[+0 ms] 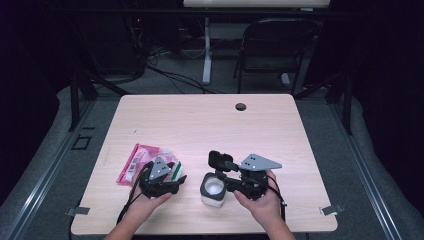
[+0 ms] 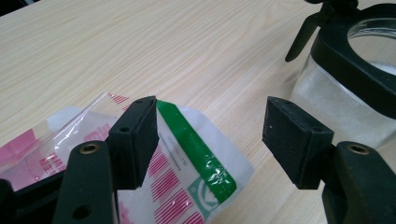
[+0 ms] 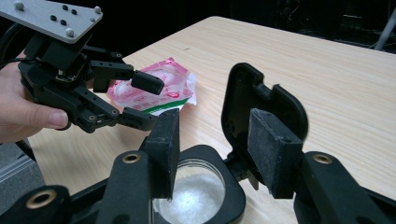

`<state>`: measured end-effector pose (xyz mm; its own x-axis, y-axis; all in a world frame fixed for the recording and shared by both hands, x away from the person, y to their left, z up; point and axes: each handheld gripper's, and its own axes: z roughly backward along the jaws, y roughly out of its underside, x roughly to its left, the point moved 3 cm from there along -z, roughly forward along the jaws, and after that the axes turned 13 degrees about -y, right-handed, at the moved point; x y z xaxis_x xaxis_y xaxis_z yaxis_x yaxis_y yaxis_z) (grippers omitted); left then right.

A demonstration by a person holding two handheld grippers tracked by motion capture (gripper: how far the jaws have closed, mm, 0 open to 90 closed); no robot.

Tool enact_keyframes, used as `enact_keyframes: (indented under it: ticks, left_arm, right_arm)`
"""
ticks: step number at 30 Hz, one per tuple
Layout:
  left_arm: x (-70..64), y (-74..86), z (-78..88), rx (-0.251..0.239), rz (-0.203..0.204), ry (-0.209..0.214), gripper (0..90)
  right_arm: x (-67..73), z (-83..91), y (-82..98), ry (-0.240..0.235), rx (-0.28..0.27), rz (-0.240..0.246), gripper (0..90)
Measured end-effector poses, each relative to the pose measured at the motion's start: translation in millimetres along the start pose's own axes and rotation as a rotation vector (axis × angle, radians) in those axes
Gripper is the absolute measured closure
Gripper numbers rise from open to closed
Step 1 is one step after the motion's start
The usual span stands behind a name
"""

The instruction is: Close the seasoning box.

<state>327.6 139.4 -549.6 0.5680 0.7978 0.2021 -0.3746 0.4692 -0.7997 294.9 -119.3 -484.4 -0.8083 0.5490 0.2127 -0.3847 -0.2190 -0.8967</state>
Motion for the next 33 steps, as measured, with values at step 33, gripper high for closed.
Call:
enact_keyframes:
  ticks: [33]
  left_arm:
    - [-14.2,-9.3,14.3,-0.04,-0.033,0.057,39.7]
  right_arm:
    - [-36.9,10.7,7.4,0.096,0.011,-0.065,49.2]
